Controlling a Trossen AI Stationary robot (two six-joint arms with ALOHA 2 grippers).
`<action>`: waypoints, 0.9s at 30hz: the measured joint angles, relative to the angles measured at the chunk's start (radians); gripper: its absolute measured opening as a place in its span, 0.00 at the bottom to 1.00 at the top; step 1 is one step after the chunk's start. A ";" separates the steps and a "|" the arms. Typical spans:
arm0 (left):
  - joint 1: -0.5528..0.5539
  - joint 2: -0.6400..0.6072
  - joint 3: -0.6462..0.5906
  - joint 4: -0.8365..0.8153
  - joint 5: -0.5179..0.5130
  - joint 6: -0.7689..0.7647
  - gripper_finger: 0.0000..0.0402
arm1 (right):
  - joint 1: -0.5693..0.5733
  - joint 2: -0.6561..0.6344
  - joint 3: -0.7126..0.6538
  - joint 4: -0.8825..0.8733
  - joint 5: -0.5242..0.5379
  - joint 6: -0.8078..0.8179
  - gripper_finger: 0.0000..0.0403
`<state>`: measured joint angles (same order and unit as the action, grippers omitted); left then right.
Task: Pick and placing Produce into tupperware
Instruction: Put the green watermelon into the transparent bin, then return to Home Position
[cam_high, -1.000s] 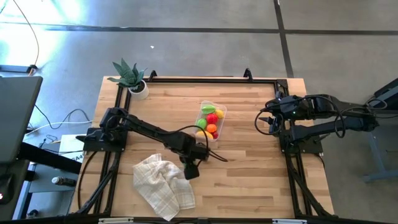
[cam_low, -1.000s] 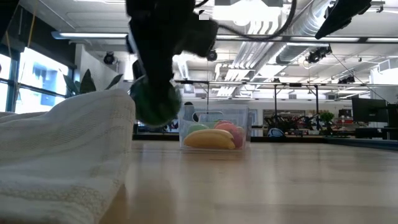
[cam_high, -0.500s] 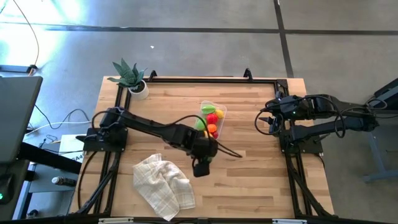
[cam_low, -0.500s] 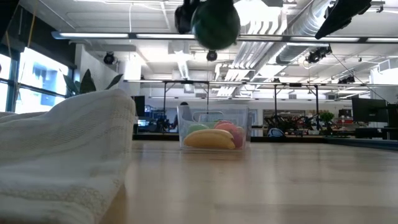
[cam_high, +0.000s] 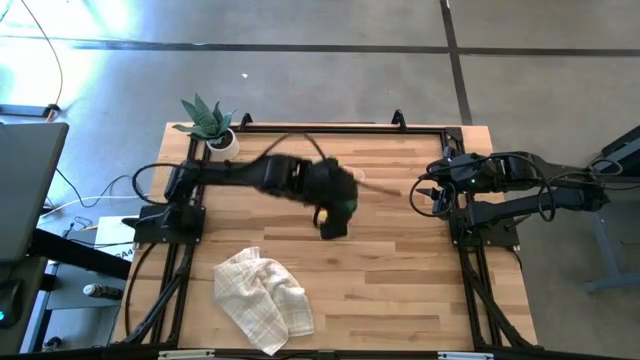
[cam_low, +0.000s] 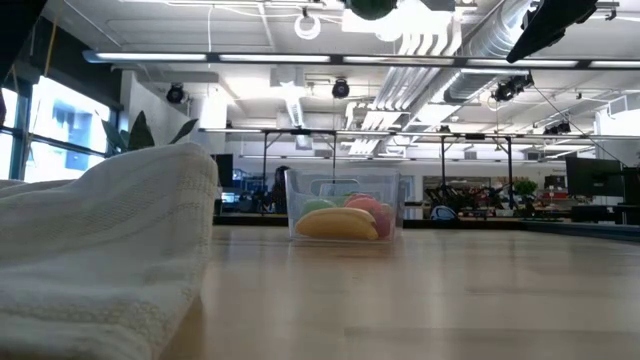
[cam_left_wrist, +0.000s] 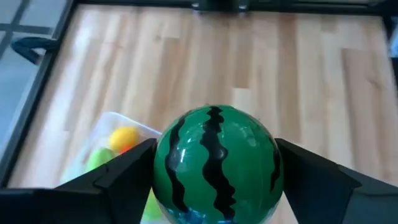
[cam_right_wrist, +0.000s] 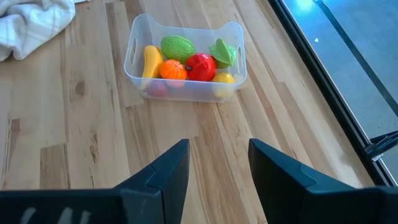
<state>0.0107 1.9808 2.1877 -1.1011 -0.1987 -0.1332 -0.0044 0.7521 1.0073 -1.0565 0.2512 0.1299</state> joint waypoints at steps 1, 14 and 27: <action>0.023 0.000 0.001 0.000 0.010 0.017 0.76 | 0.000 0.000 0.000 0.000 0.000 0.000 0.39; 0.285 0.000 -0.097 0.045 0.189 0.333 0.61 | 0.000 0.000 0.000 0.000 0.000 0.000 0.39; 0.329 0.002 -0.419 0.085 0.209 0.395 0.45 | 0.000 0.000 0.000 0.000 0.000 0.000 0.39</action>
<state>0.3399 1.9827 1.7688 -1.0160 0.0103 0.2615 -0.0048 0.7521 1.0073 -1.0565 0.2511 0.1302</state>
